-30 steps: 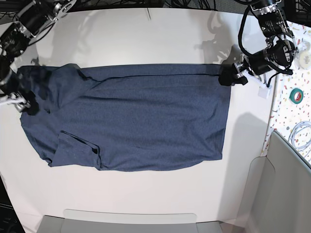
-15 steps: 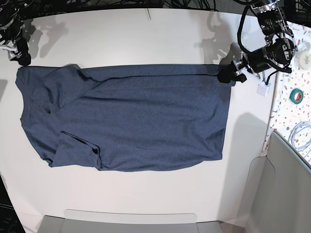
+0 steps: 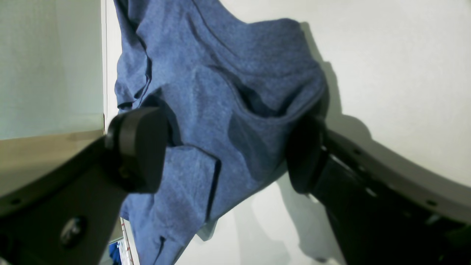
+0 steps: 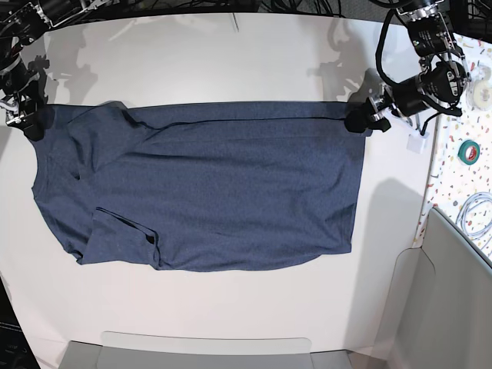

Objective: Layout the t-shirt on the table in an organized manner, then fold the t-shirt properly
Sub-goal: 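Move the right gripper to the shirt corner by the collar and regrasp, then pull the collar edge taut with both grippers, away from the hem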

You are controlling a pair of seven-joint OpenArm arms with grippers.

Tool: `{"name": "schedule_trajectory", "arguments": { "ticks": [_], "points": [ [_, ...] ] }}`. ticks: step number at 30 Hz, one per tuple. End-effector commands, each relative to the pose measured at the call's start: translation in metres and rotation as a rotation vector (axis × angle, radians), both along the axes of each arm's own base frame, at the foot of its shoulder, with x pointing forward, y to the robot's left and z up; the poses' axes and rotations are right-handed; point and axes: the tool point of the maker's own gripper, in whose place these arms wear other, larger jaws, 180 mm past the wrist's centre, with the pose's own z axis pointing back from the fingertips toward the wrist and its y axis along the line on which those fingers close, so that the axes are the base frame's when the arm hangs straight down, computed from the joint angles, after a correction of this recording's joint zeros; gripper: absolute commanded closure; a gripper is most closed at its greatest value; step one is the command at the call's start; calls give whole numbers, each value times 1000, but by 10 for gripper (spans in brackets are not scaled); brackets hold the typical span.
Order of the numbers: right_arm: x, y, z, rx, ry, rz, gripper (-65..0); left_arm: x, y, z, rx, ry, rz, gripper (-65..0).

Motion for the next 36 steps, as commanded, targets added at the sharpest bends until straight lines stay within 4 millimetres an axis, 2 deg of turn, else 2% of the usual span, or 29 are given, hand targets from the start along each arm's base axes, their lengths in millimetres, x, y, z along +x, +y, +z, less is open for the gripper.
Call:
{"name": "schedule_trajectory", "arguments": {
  "ticks": [1, 6, 8, 11, 12, 13, 19, 23, 30, 36],
  "points": [
    [-8, 0, -12, -2, 80, 12, -486, 5, 4, 9, 3, -29, -4, -267],
    [-8, -4, -11, -17, 75, -5, -468, 5, 4, 9, 4, -30, -5, -267],
    [-8, -3, -11, -17, 78, -2, -373, 5, 5, 10, 5, -31, -4, -267],
    [-9, -1, -13, -11, 80, 0, -103, 4, 6, 9, 10, -28, -2, -267],
    [-9, 0, -14, -9, 80, -1, -31, 4, 6, 7, 6, -22, 0, -267],
    [-9, 0, -14, -9, 80, -1, 0, 1, 7, 4, 1, -8, 4, -268],
    [-9, -2, -13, -13, 80, -2, -19, -16, 17, -28, -46, 111, 48, -270],
    [-9, -2, -12, -14, 80, 0, -20, -15, 24, -26, -33, 107, 45, -270],
    [-9, 1, -14, -7, 81, 1, -20, -12, 59, -15, -5, 70, 142, -271],
    [-9, -2, -12, -15, 79, 0, -20, -12, 71, -11, 20, 66, 156, -271]
  ]
}}
